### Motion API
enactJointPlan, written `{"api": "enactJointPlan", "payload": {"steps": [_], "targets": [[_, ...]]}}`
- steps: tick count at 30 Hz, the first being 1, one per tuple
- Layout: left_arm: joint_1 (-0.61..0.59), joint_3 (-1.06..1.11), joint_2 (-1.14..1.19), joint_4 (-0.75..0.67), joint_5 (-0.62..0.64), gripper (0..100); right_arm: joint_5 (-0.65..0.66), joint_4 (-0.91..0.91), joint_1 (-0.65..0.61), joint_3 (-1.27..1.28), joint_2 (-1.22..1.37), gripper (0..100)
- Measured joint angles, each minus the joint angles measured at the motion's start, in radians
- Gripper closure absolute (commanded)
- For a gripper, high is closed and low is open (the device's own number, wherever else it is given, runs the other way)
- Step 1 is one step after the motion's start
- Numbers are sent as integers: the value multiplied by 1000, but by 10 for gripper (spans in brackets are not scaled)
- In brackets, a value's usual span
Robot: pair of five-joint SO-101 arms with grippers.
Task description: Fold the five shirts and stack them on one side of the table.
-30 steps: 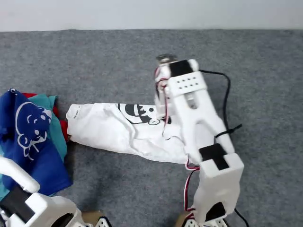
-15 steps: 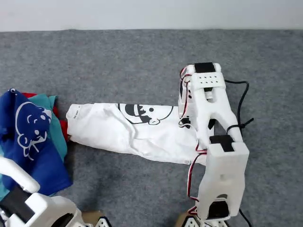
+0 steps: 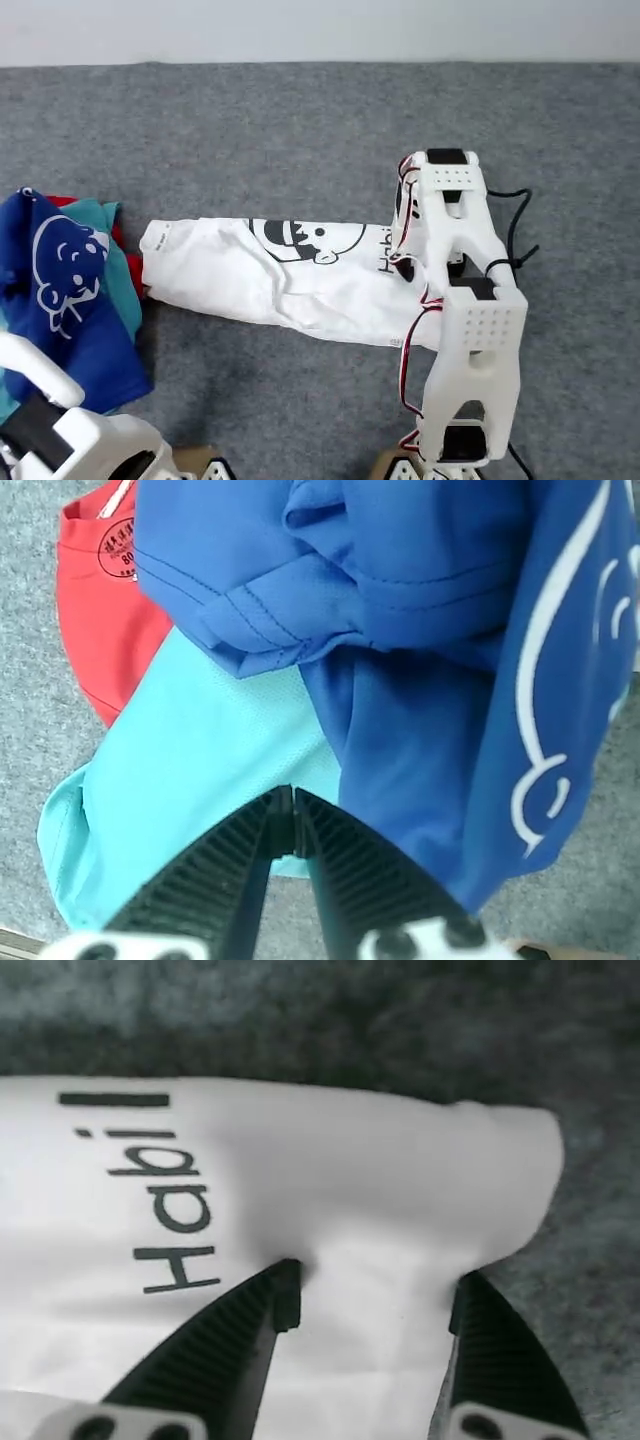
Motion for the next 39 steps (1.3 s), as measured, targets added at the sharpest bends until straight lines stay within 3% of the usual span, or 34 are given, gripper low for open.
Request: {"api": "enactJointPlan", "payload": {"steps": [8, 15, 19, 34, 39], "targets": [[0, 0, 0, 0, 0, 994, 2, 8, 2, -17, 26, 993], [0, 0, 0, 0, 0, 994, 49, 28, 5, -17, 17, 988], [0, 0, 0, 0, 0, 994, 150, 57, 40, 0, -20, 988], [0, 0, 0, 0, 0, 994, 715, 5, 559, 0, -107, 988], [0, 0, 0, 0, 0, 994, 804, 68, 615, -17, -120, 988]]}}
